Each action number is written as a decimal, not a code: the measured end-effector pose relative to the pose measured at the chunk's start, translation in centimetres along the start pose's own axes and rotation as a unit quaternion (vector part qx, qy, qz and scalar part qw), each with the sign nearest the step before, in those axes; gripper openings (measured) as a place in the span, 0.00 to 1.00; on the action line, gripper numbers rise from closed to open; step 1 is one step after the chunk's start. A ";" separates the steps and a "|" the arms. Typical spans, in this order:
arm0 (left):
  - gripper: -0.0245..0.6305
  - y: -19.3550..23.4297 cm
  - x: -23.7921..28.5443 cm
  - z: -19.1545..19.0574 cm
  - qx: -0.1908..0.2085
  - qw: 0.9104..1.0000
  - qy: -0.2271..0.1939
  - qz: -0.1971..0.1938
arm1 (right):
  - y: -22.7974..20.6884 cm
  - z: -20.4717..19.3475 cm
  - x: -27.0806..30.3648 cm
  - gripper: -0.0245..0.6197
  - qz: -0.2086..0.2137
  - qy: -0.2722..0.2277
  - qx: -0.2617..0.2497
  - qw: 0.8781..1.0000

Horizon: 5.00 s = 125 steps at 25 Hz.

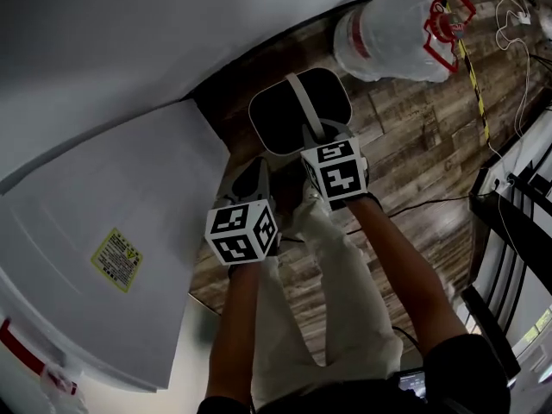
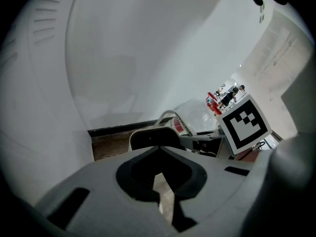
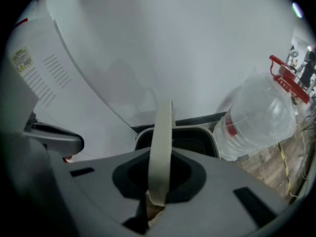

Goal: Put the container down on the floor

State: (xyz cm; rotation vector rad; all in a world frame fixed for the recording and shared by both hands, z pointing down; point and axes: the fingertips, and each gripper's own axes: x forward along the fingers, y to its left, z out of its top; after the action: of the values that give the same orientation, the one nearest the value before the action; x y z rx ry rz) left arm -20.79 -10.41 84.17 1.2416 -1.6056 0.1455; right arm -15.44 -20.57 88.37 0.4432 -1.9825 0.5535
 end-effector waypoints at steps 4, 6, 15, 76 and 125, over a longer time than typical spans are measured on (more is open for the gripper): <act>0.06 1.1 1.5 -0.8 0.000 1.000 -0.003 0.000 | -0.3 0.2 2.2 0.09 -0.005 -0.009 -0.009 1.000; 0.06 1.5 2.3 -1.0 0.005 1.000 -0.004 -0.002 | -0.3 0.5 3.2 0.09 -0.005 -0.016 -0.011 1.000; 0.06 4.2 5.1 -0.6 0.025 0.999 -0.020 0.012 | -0.1 1.6 6.6 0.09 -0.001 -0.041 -0.021 0.999; 0.06 3.5 15.9 -5.6 0.085 0.995 0.040 -0.032 | -10.4 -3.3 13.4 0.09 -0.068 -0.079 0.016 0.994; 0.06 -4.4 8.8 -3.9 0.112 0.989 0.076 -0.061 | -10.9 -8.9 3.5 0.10 -0.021 0.006 0.175 0.984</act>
State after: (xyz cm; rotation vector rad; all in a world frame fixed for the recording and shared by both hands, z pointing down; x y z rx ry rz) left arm -14.16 -15.56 90.59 1.4618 -1.4046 0.3432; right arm -4.83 -24.95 97.21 0.6938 -1.8632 0.8814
